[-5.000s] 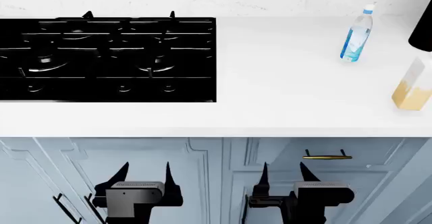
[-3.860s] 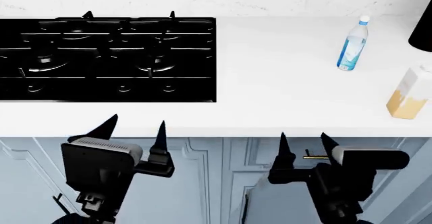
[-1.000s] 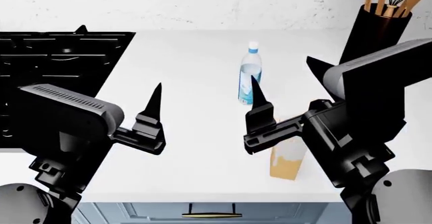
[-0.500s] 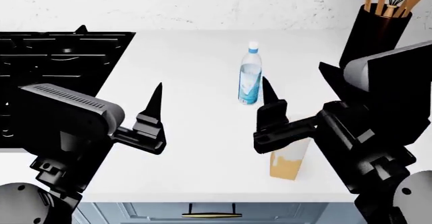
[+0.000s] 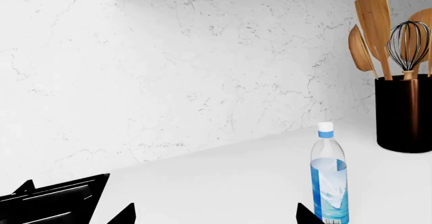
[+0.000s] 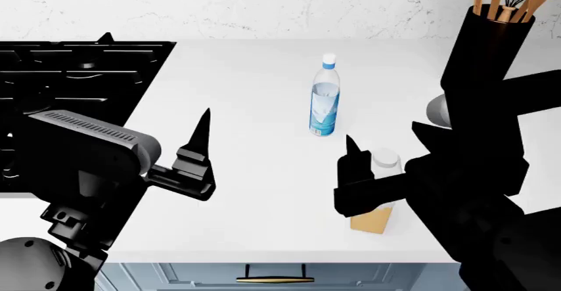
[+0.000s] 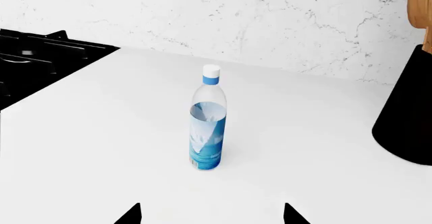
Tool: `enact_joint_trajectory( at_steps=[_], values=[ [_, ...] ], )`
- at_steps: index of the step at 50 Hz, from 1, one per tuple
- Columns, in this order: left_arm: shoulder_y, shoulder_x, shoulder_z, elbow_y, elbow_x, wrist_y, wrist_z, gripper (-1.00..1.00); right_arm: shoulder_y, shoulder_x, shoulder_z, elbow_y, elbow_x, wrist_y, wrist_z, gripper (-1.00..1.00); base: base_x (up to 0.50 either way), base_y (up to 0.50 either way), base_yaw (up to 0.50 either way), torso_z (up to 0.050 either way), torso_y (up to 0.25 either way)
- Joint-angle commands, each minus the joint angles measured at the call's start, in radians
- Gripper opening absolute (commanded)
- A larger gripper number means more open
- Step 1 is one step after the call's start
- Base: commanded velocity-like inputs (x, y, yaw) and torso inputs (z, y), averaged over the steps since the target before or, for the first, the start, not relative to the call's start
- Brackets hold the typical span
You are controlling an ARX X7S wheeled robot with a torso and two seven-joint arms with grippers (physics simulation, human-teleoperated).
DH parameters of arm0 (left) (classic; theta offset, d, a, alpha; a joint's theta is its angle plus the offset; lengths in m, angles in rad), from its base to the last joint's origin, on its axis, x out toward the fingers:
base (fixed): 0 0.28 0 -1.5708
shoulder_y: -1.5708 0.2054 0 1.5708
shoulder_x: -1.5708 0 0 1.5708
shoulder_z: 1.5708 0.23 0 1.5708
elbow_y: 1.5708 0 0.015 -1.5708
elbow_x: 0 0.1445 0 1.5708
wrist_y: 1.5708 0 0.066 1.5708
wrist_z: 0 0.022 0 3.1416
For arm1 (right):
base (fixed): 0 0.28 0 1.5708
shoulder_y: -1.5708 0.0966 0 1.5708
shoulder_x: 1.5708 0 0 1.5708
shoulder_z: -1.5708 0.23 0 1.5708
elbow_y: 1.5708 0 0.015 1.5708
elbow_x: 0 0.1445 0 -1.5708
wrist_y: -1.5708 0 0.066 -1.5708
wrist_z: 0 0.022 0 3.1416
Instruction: Move the drinks to the dining counter.
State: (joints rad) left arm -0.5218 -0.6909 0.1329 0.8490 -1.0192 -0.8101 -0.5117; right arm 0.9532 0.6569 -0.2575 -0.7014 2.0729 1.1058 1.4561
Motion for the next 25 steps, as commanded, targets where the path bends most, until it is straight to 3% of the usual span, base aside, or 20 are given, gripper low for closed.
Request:
enact_joint_trajectory(
  at_steps=[1,25],
  values=[
    [0.0,0.0,0.005,-0.003,0.002,0.005,0.0,1.0,-0.018,0.03,-0.035,0.013,0.022,-0.024,0.024,1.0,0.0,0.0,0.0,0.0,0.0],
    [-0.007,0.002,0.018,-0.015,0.007,0.013,0.004,1.0,-0.12,0.052,-0.019,0.06,0.032,-0.101,-0.041,1.0,0.0,0.0,0.0,0.0,0.0]
  ],
)
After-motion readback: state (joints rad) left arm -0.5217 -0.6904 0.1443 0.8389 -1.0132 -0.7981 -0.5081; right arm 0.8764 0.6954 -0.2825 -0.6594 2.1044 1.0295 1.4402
